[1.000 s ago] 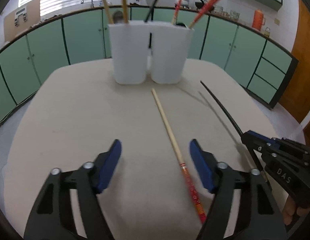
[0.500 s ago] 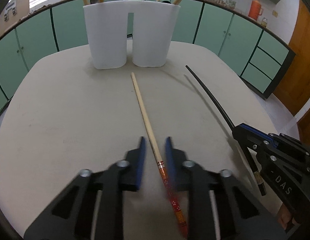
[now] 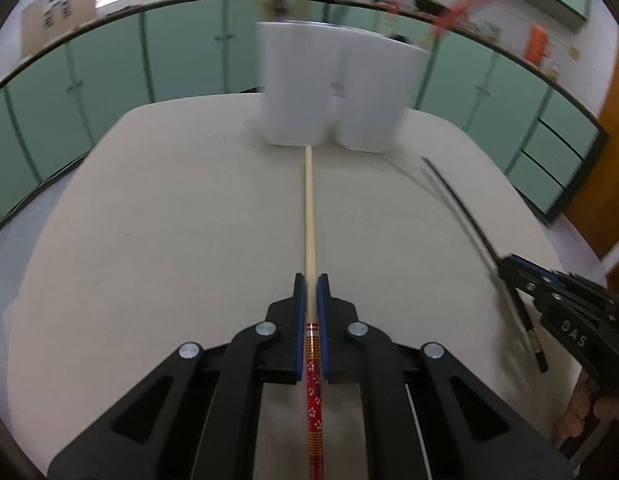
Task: Organize utensils
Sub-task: 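Open both tools, setting both chopsticks down on the table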
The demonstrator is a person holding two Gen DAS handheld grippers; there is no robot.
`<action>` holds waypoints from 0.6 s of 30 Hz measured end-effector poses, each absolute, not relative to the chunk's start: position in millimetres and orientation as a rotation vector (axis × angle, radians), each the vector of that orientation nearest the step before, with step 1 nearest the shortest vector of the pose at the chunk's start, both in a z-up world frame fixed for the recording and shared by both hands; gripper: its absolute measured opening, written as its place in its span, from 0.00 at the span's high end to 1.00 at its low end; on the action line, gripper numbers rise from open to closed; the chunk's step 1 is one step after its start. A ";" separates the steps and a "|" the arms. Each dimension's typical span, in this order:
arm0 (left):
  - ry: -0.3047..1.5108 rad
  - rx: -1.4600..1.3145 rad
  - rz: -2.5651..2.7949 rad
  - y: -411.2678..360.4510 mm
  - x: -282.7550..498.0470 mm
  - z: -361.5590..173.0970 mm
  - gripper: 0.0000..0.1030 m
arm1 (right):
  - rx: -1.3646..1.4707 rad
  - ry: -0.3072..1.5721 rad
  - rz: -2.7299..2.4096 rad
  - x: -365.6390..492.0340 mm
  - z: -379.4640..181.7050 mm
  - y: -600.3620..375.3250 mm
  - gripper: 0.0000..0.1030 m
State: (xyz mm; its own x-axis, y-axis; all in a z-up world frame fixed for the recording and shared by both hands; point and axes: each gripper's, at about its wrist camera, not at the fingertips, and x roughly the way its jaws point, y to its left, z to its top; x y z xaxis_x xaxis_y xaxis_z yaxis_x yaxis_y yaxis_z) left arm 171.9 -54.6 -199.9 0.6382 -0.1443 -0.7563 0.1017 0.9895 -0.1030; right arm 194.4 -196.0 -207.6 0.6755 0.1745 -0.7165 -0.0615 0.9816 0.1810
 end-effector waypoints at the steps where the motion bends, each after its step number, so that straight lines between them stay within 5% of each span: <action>1: 0.868 -0.063 -0.118 -46.1 175.5 -199.9 0.95 | 0.143 0.820 0.133 198.1 -207.8 -194.9 0.94; 14: 0.899 -0.096 -0.072 -23.9 227.9 -210.3 0.95 | 0.123 0.847 0.127 238.0 -215.0 -189.0 0.94; 17: 0.904 -0.089 -0.072 -23.5 225.9 -211.1 0.91 | 0.127 0.846 0.139 231.7 -214.6 -189.9 0.92; 18: 0.902 -0.084 -0.078 -24.3 222.8 -209.5 0.82 | 0.137 0.833 0.150 227.3 -212.7 -191.0 0.91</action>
State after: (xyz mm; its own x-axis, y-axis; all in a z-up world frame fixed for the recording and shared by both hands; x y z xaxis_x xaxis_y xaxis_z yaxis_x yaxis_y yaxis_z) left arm 222.8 -24.3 -209.5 0.6178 -0.1026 -0.7796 0.0321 0.9939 -0.1053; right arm 227.3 -191.0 -212.7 0.6634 0.1860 -0.7247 -0.0788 0.9806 0.1796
